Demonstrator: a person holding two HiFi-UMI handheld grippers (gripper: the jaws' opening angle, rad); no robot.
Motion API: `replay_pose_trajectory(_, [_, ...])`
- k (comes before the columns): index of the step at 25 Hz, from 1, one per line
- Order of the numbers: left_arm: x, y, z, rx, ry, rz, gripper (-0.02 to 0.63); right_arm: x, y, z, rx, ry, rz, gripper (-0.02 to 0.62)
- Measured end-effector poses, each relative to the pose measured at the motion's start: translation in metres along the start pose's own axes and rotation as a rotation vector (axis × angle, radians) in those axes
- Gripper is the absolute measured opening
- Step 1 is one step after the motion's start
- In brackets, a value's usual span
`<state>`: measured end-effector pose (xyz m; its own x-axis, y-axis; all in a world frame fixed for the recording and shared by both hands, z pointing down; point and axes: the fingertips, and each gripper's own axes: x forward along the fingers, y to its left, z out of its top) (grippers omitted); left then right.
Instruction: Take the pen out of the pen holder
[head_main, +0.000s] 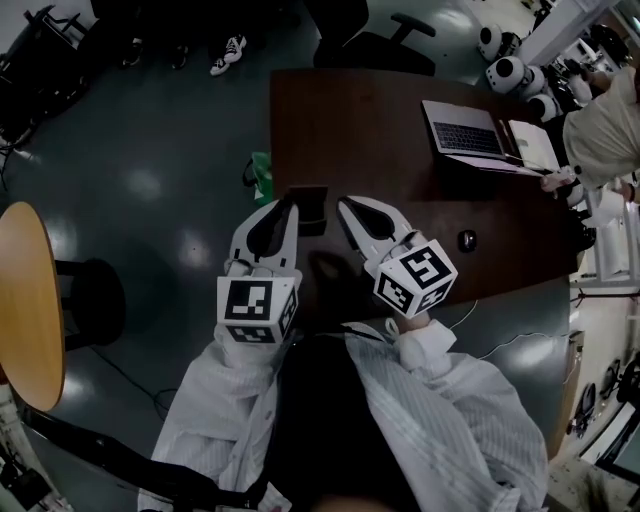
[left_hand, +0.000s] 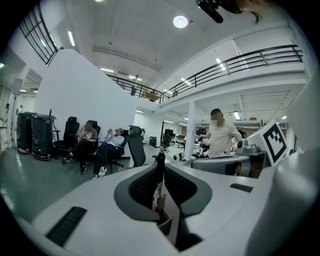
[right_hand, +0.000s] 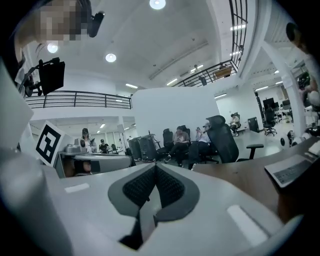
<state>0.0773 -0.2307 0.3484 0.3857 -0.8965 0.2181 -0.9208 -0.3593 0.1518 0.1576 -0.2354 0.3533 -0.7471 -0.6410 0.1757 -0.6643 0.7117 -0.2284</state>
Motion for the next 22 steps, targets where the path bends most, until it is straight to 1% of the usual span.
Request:
replay_pose_trajectory(4, [-0.001, -0.004, 0.002, 0.007, -0.002, -0.008, 0.046, 0.003, 0.01, 0.015, -0.037, -0.021, 0.022, 0.002])
replay_pose_trajectory(7, [-0.002, -0.007, 0.002, 0.005, -0.002, -0.013, 0.046, 0.003, 0.015, 0.018, -0.039, -0.025, 0.028, 0.002])
replay_pose_trajectory(11, [-0.002, -0.005, 0.002, -0.002, -0.002, -0.013, 0.046, 0.002, 0.02, 0.018, -0.022, -0.027, 0.041, 0.001])
replay_pose_trajectory(22, [0.001, -0.006, -0.004, -0.014, 0.0, -0.008, 0.046, 0.001, 0.021, 0.013, -0.021, -0.013, 0.054, 0.0])
